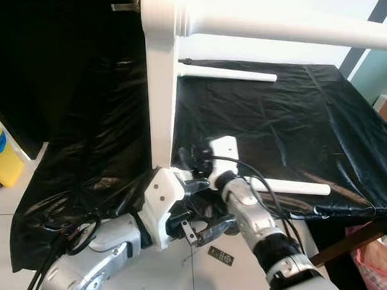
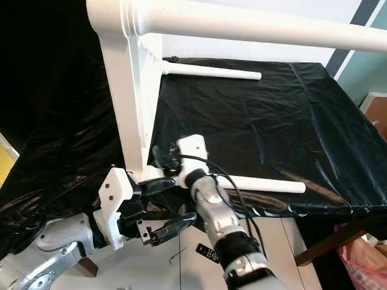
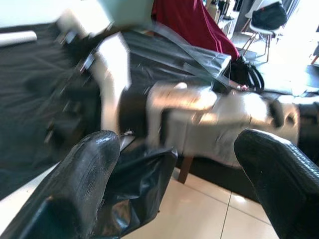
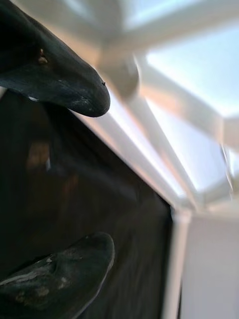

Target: Building children table

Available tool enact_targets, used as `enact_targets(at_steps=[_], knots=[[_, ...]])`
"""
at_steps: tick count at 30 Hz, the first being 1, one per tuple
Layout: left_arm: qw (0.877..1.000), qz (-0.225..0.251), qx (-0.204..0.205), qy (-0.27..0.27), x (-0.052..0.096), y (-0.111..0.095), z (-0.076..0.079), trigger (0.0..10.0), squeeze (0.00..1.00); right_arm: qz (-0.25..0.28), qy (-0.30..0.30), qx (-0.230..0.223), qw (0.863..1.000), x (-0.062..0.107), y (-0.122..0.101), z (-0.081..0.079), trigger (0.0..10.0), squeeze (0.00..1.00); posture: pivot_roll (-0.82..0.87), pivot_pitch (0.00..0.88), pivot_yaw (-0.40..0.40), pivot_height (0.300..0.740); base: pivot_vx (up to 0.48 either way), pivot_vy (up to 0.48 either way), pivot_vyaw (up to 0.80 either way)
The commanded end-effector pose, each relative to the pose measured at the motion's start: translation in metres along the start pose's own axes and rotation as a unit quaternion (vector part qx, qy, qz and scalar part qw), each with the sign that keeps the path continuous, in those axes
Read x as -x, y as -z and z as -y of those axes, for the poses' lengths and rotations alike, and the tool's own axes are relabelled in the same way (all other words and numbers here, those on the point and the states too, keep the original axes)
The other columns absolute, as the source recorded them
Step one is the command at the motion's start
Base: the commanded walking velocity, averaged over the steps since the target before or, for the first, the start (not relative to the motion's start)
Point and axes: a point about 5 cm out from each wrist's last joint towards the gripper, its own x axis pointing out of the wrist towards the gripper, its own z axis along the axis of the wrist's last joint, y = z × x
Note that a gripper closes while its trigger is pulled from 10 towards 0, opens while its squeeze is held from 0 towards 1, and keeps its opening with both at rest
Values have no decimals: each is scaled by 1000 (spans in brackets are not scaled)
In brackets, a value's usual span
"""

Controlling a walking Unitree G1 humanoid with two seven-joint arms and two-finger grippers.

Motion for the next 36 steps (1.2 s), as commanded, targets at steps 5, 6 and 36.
enact_targets(at_steps=[5,6,36], knots=[[998,-47,12,-27,-3,21,-7,10000,0,22,45,21,999,34,-11,34,10000,0,94,60,-95,740,0,0,0],[998,-56,17,-33,-4,26,-9,10000,0,18,53,30,998,42,-11,41,10000,0,93,59,-94,740,0,0,0],[948,-171,45,-263,-19,77,-94,10000,0,-109,74,83,988,74,15,57,10000,0,38,50,-54,740,0,0,0]])
